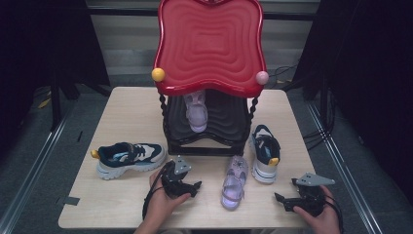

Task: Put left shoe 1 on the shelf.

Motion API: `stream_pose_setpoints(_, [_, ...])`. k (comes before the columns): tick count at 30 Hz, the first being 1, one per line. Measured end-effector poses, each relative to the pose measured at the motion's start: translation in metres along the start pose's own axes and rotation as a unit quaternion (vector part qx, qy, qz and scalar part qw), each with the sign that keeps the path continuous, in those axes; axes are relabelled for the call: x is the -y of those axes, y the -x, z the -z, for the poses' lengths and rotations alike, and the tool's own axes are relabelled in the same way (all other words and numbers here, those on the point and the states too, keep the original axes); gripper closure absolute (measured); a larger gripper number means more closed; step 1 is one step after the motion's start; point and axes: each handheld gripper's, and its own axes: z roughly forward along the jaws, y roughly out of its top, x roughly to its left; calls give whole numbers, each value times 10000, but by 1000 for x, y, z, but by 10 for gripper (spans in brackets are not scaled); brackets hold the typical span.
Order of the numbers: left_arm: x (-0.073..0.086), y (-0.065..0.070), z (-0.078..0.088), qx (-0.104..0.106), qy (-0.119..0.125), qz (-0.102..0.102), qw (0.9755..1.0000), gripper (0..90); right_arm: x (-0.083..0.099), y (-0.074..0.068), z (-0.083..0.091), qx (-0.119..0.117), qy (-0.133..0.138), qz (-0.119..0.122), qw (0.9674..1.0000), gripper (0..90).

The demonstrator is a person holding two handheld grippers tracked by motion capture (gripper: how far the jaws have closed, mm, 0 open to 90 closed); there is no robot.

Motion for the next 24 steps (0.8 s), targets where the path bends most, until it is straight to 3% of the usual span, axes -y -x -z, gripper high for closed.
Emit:
stream_pose_setpoints(4, [0,0,0,-2,3,2,10000,147,-1,-2,1,42,-70,-55,10000,128])
stream_pose_setpoints(10, [-1,-1,-1,-2,-24,-16,10000,145,-9,-6,8,-165,-263,-197,9993,155])
stream_pose_setpoints(17, [-2,-1,-3,29,6,-17,10000,143,-22,-18,16,-464,-296,-94,9984,206])
stream_pose_setpoints(24, [-2,-1,-3,31,4,-15,10000,143,-43,-42,19,-807,-291,70,9963,272])
